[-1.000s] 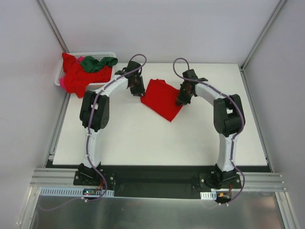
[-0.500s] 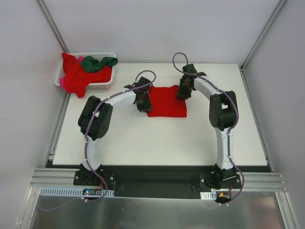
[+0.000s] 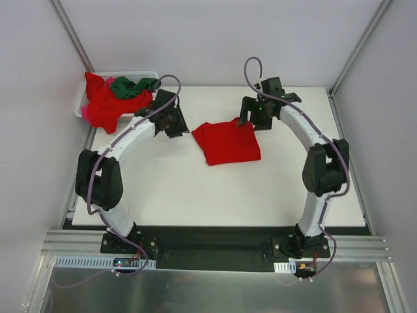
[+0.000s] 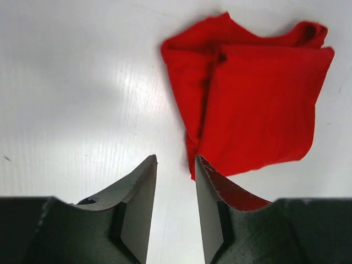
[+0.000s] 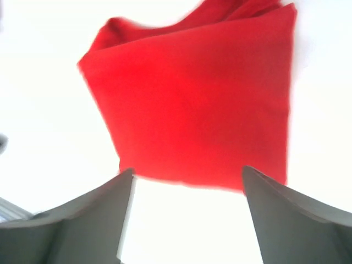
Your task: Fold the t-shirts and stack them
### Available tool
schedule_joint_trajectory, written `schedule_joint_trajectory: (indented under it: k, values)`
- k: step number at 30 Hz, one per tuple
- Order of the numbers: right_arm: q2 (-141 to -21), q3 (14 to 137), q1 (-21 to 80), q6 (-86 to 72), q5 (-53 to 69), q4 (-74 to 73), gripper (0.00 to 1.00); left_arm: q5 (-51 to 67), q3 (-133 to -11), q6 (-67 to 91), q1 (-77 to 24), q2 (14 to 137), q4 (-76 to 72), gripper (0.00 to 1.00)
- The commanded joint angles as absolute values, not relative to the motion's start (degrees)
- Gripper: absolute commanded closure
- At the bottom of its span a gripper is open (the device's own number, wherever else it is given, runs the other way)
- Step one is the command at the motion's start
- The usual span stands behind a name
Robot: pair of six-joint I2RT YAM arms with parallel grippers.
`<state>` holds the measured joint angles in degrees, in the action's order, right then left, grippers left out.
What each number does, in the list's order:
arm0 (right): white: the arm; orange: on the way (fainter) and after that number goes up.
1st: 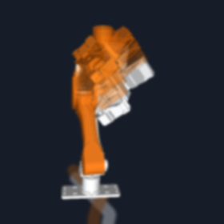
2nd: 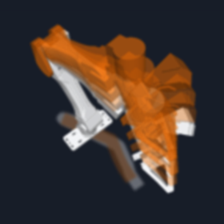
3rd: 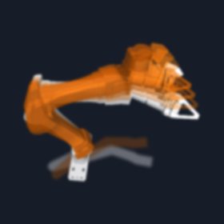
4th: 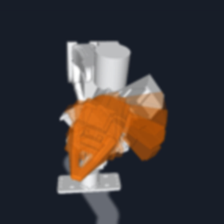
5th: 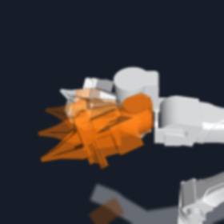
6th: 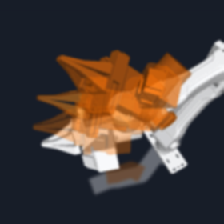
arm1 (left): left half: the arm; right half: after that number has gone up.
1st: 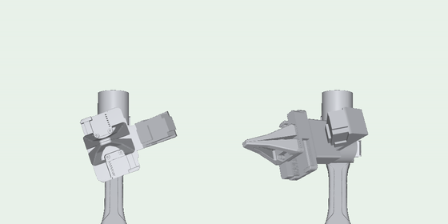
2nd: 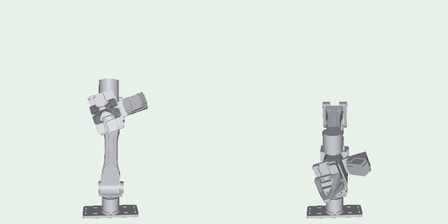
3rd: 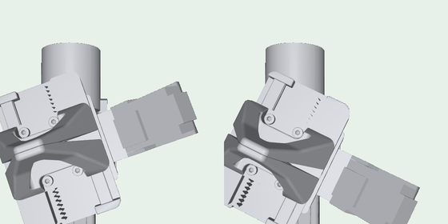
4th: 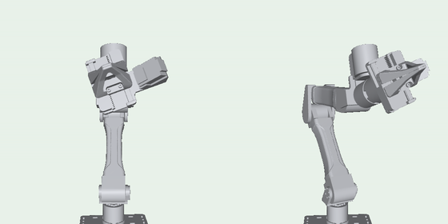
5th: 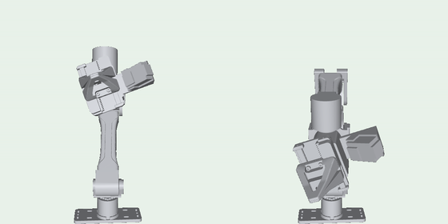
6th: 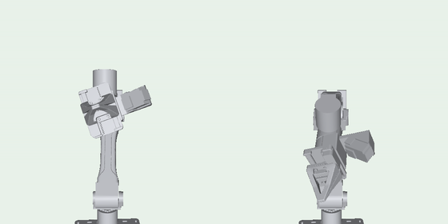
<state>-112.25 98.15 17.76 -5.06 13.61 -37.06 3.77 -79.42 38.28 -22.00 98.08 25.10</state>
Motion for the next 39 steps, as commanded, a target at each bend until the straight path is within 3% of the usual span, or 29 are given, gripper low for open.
schedule_joint_trajectory:
  k: [1,9,18,27,32,34,39]
  values:
    - [-100.38,90.03,19.68,-4.83,18.02,-35.86,0.13,5.62,-78.22,35.77,-19.43,99.13,24.00,0.67]
    - [-99.40,81.65,20.48,-7.29,12.14,-30.94,0.07,6.16,-86.38,38.67,-18.46,111.87,18.28,0.70]
    - [-113.18,99.90,23.64,-11.33,9.14,-31.81,0.08,4.83,-97.90,43.85,-18.54,124.18,16.70,0.73]
    - [-119.53,104.33,27.07,-16.78,7.46,-30.42,0.09,7.12,-103.00,46.32,-18.54,129.99,15.73,0.73]
    - [-117.96,101.26,27.69,-17.93,9.49,-28.92,0.09,5.89,-102.31,43.51,-18.02,125.52,15.73,0.68]
    - [-116.20,99.94,27.69,-16.09,10.37,-29.09,0.08,5.45,-98.80,40.19,-16.88,120.87,15.65,0.58]
    - [-109.61,93.27,27.69,-13.10,11.16,-30.50,0.08,6.76,-87.40,35.77,-15.29,110.85,15.21,0.51]
